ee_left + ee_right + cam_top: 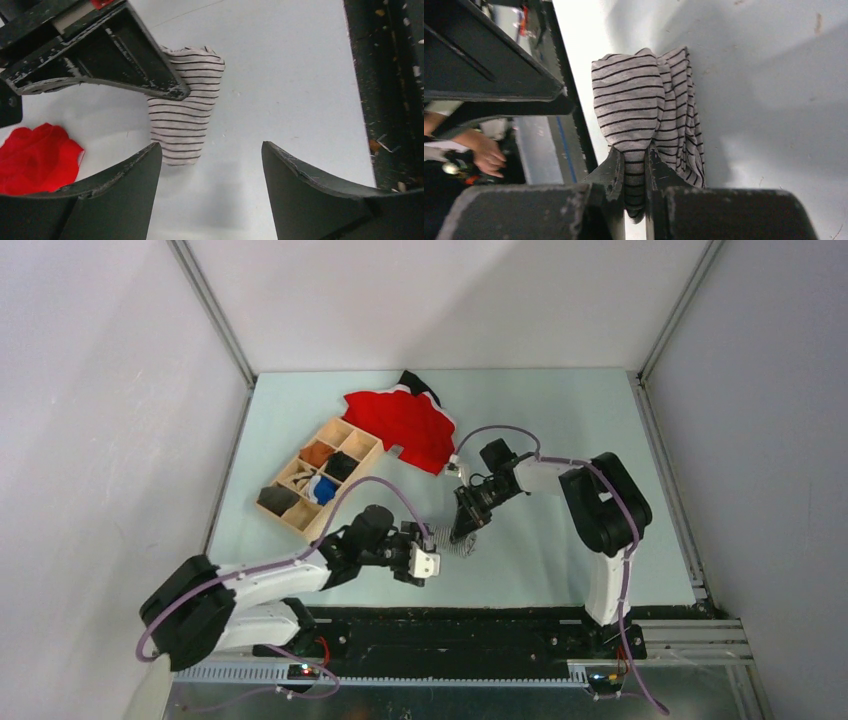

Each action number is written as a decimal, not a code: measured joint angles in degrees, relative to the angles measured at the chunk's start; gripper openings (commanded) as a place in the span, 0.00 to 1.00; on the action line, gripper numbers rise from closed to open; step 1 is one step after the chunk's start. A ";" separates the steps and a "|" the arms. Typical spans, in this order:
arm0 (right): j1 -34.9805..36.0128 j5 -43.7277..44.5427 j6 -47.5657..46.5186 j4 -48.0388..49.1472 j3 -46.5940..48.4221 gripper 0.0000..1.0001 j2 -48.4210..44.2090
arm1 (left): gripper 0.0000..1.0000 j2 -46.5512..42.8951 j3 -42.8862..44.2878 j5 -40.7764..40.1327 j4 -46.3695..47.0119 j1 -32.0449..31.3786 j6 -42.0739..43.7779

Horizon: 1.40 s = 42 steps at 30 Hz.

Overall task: Roll the underwear
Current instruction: Roll the underwear to the center of the board.

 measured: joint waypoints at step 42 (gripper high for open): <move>-29.46 15.21 6.40 15.93 -15.78 0.99 -46.88 | 0.00 41.46 46.73 -8.44 -39.15 -9.20 37.68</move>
